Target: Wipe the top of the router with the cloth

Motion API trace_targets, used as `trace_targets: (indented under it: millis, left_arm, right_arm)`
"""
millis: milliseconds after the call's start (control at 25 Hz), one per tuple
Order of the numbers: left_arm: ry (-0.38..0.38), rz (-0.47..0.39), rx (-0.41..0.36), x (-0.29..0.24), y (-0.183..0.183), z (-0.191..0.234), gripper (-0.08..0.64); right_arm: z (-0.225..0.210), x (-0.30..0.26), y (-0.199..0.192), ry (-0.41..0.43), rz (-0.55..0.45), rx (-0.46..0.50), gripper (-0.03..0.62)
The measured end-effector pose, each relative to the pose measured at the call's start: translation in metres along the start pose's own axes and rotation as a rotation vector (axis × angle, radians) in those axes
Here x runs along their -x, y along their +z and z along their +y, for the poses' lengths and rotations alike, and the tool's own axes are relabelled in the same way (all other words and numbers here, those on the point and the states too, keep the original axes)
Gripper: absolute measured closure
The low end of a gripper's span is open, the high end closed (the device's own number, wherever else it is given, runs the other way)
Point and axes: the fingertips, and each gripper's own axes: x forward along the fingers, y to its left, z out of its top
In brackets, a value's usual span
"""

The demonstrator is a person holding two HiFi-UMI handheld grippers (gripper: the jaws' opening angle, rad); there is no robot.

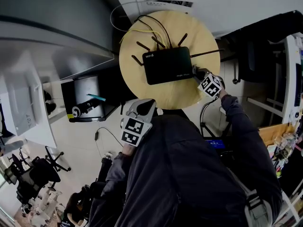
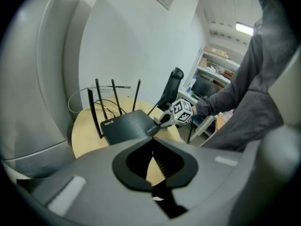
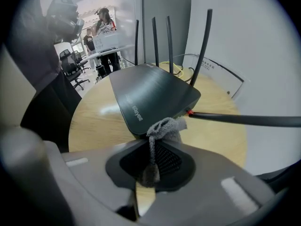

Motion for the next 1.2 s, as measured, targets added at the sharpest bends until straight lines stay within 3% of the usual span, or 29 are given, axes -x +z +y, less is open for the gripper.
trace_targets:
  millis: [360,560,680,1000,1200]
  left_arm:
    - [-0.009,0.005,-0.011,-0.002,0.001,0.0,0.56]
    - [-0.01,0.008,-0.036,-0.001,0.004,0.002,0.56]
    - [-0.009,0.015,-0.075,-0.002,0.007,0.004,0.56]
    - [-0.011,0.008,-0.182,-0.007,0.016,0.007,0.56]
    - [-0.032,-0.006,-0.199,-0.007,0.022,0.012,0.56]
  right_arm:
    - [0.014,0.001,-0.008,0.006,0.002,-0.039,0.565]
    - [0.01,0.028,-0.001,-0.07,-0.045,-0.196,0.565]
    - [0.023,0.063,0.03,-0.081,-0.151,-0.24,0.565]
    - [0.076,0.158,0.153,-0.043,-0.454,-0.18,0.565]
    - [0.092,0.175,0.192,-0.045,-0.514,-0.125,0.565]
